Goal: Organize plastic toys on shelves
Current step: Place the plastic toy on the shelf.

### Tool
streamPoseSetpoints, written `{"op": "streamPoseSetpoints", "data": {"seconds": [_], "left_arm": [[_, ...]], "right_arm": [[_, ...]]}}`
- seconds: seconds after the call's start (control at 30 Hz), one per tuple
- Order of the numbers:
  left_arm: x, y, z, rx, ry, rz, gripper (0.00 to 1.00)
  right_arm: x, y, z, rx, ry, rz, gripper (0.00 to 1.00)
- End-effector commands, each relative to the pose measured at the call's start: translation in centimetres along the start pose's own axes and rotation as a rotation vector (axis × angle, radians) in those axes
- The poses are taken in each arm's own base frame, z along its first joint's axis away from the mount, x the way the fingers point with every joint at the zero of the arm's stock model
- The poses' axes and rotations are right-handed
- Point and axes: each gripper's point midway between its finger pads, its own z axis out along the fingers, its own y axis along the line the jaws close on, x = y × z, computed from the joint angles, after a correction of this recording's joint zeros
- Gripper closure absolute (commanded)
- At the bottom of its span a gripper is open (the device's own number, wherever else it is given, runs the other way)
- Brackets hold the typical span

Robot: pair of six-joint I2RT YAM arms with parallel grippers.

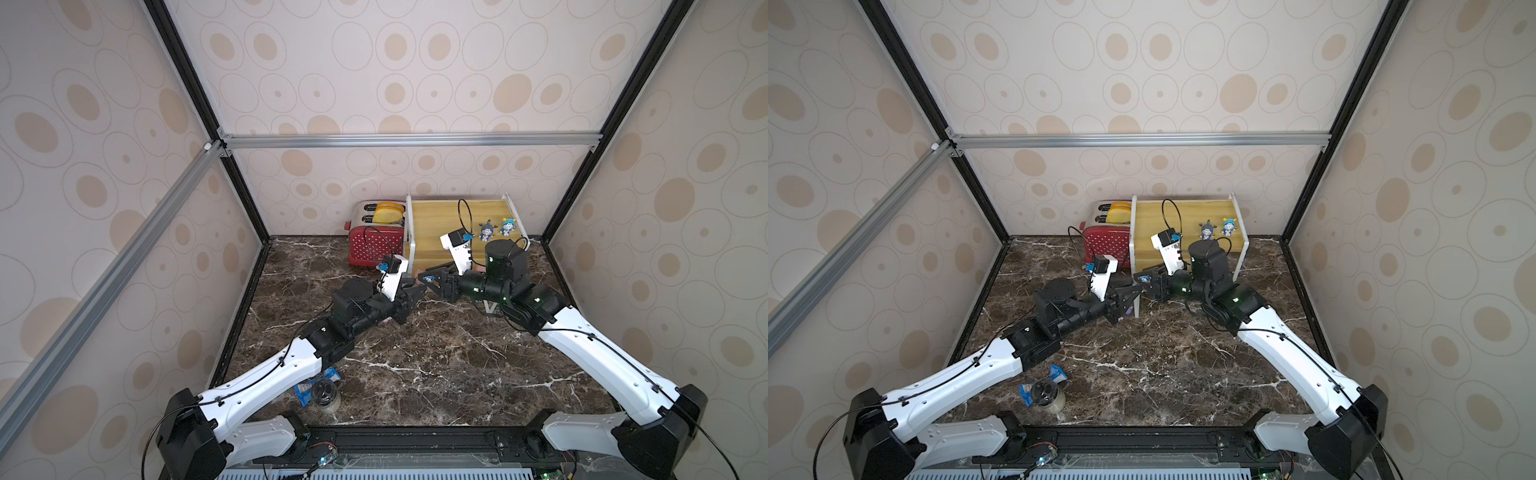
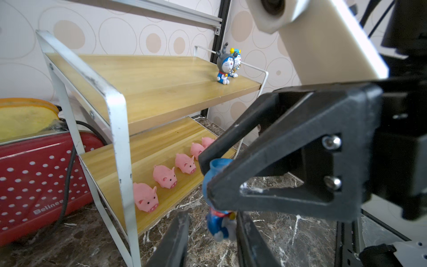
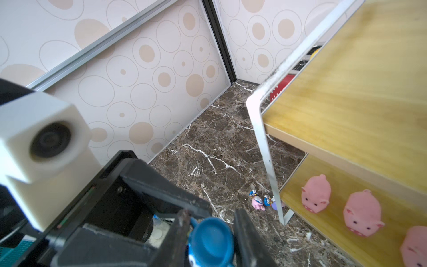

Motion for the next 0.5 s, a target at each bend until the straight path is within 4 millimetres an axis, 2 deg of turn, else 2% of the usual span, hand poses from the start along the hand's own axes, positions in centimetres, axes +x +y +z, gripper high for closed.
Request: {"op": "streamPoseSetpoints", "data": {"seconds": [0.0, 0.23, 0.47], "left_arm": [[-3.5, -1.1, -1.1, 0.029, -0.093, 0.004, 0.52], [-4.7, -1.2, -2.2, 0.009, -0.065, 0.077, 0.26], [-4.5, -0.4, -1.9, -0.019, 0.047, 0.085, 0.13]], "right_arm": [[-1.7, 0.5, -1.8, -0.001, -0.031, -0.11, 0.87], [-5.6, 0.0, -5.2, 0.042, -0.023, -0.259, 0.87], [-8.1, -2.6, -7.2, 0.146, 0.003, -0.373, 0.85]]}}
